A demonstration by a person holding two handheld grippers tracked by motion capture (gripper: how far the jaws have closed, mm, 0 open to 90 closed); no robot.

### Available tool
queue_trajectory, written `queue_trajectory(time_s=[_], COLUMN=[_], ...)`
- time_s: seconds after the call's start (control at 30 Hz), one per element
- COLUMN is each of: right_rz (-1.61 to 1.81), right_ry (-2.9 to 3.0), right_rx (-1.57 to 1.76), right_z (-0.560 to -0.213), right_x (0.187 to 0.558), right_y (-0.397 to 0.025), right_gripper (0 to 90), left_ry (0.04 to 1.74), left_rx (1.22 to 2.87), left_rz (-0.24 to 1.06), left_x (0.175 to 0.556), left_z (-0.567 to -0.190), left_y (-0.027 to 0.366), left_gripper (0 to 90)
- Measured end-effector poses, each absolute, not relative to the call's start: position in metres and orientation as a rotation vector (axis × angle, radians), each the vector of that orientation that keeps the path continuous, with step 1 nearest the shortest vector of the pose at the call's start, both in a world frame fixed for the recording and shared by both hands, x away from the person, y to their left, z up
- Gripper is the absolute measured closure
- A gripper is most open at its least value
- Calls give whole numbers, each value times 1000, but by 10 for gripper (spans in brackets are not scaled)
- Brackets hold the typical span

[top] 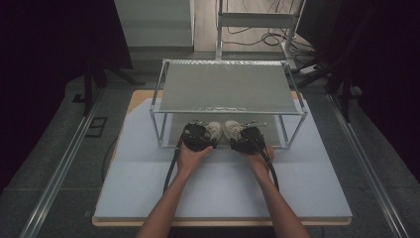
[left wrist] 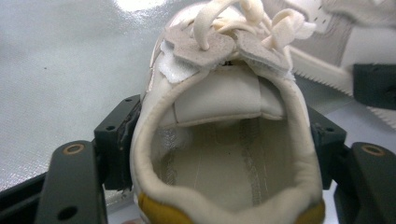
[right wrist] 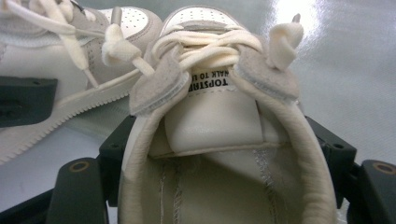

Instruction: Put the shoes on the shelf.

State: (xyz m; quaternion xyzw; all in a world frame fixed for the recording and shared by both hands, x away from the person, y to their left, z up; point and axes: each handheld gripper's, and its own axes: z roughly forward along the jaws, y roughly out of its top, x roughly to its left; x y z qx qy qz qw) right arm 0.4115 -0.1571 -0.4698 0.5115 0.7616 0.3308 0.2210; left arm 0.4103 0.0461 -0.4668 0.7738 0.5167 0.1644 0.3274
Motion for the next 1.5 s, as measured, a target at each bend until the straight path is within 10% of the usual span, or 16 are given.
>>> queue_trajectory(time_s=[0.43,0.63,0.97,1.5], right_rz=[1024,1131,1215,1115], right_ry=[2036,2015,1978,2025], right_rx=[1355,1305,1327,1409], right_z=[-455,-439,-438,-470], right_x=[387,359,337,346], right_y=[-169,-184,-225,-243], right_gripper=[225,327,765,896], left_ry=[1302,1288,1280,1285], left_rx=[1872,1819,1847,1892], left_rz=[452,436,371,304], left_x=[374,348,336,345], left_z=[-445,-436,-446,-464], left_y=[75,102,129,117], left_gripper=[194,334,783,866])
